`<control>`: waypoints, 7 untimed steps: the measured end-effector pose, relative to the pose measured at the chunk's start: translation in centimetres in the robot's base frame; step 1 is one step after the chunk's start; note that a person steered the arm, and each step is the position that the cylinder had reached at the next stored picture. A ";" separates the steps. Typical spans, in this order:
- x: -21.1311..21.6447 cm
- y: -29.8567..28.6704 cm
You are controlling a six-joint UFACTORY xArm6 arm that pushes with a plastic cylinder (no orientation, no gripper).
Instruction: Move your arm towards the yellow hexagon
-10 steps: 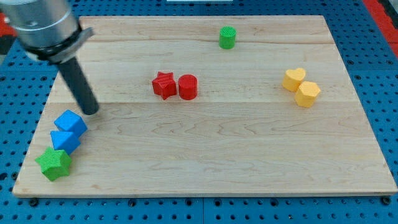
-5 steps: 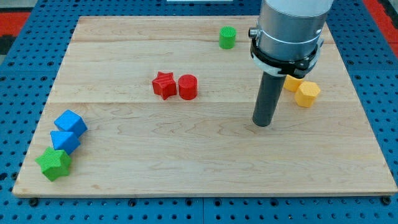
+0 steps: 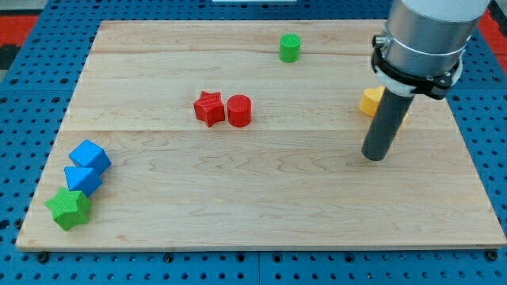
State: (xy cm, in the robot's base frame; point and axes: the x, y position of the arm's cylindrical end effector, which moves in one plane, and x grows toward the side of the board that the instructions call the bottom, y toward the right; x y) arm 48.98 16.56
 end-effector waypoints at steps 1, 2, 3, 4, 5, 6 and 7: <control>0.0 0.7; 0.0 1.3; 0.0 1.9; 0.0 2.0; 0.0 2.1; 0.0 2.9; 0.0 3.8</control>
